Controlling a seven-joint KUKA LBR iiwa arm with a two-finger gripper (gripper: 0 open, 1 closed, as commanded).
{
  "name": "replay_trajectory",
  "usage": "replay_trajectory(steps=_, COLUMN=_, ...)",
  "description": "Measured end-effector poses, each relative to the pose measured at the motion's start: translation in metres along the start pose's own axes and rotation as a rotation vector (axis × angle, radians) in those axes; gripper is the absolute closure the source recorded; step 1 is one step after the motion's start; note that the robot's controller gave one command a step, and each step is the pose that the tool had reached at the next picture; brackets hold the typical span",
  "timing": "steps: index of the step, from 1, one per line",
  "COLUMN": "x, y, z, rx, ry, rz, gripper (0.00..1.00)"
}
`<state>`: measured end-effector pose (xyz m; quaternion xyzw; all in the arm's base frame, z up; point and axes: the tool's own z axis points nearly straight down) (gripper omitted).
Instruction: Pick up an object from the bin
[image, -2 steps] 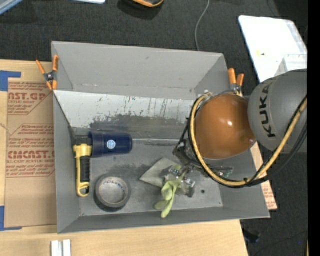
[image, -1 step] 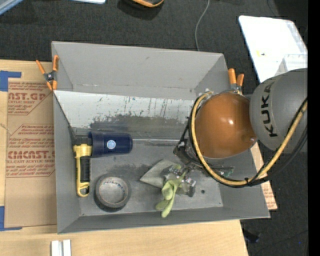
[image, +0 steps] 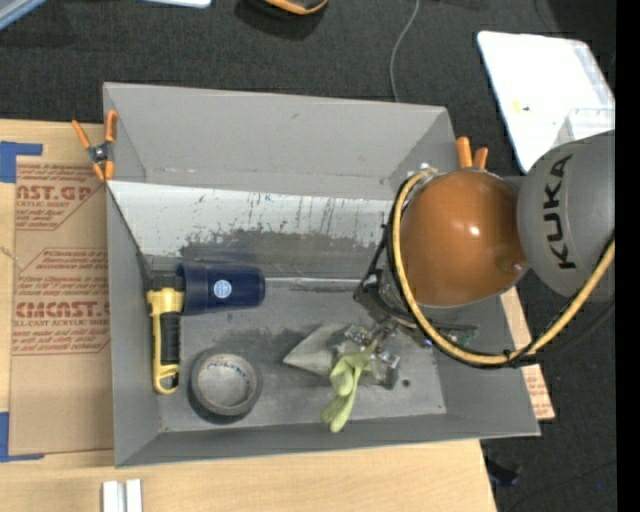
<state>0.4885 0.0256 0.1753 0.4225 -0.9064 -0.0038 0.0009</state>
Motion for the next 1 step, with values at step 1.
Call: replay_trajectory(steps=1, x=-0.0015, y=-0.0004, z=-0.0434, rx=0.003, ry=-0.004, rz=0.001, gripper=1.00)
